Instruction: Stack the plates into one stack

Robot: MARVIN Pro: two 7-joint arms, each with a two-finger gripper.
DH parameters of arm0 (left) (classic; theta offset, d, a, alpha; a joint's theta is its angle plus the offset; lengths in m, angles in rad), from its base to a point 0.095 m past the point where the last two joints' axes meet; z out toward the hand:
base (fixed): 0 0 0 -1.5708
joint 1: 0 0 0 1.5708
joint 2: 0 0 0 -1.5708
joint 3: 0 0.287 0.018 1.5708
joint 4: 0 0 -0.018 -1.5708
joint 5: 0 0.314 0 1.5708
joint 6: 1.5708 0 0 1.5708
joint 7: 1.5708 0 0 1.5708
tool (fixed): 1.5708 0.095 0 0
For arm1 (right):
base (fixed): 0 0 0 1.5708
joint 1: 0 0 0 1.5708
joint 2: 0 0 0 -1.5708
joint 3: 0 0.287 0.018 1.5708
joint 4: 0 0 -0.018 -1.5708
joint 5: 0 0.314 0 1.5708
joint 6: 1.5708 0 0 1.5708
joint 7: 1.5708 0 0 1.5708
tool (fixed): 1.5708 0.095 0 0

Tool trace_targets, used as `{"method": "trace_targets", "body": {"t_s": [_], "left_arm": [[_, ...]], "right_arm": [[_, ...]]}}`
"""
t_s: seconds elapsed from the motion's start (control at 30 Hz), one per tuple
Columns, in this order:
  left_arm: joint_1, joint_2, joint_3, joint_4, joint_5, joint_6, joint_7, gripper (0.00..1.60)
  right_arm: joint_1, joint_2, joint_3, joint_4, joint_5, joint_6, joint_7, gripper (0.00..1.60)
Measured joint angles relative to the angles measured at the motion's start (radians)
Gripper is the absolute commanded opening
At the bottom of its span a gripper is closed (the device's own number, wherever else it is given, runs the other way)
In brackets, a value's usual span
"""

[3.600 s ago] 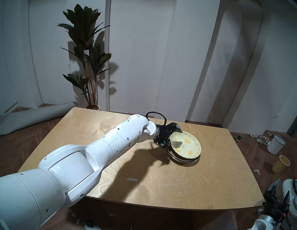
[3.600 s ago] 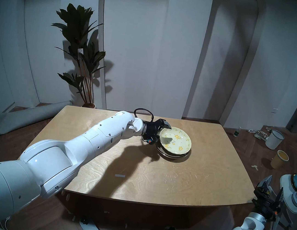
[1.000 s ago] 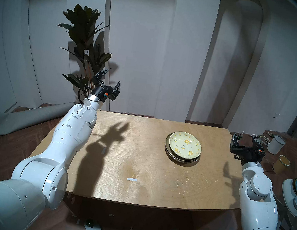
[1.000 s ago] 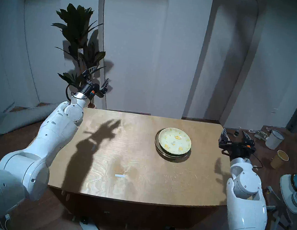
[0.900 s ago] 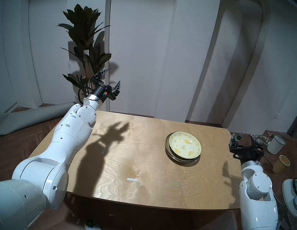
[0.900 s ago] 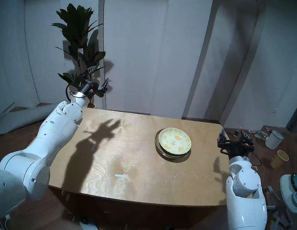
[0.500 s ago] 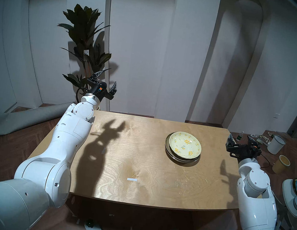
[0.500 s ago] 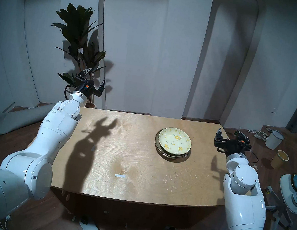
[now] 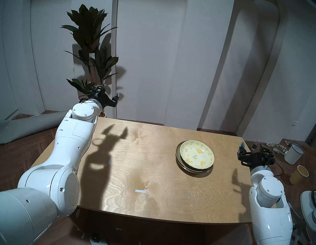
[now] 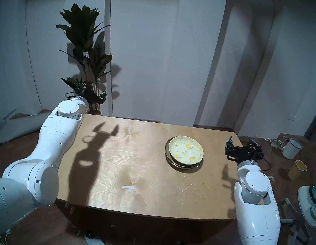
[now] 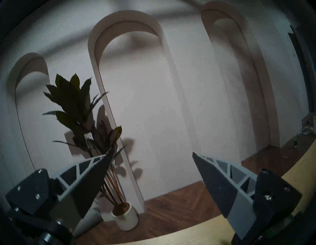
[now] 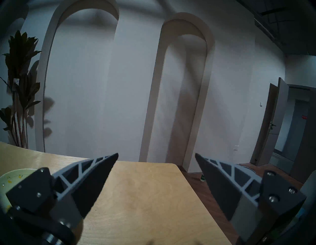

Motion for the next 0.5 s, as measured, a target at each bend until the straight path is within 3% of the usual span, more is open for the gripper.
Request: {"method": "trace_targets", "body": {"t_s": [0.5], "left_arm": [[0.006,0.001,-0.044,-0.128,-0.055,0.324,-0.182,1.6]], "right_arm": [[0.083,0.011,-0.067,0.103,-0.019,-0.048,0.039,1.6]]}}
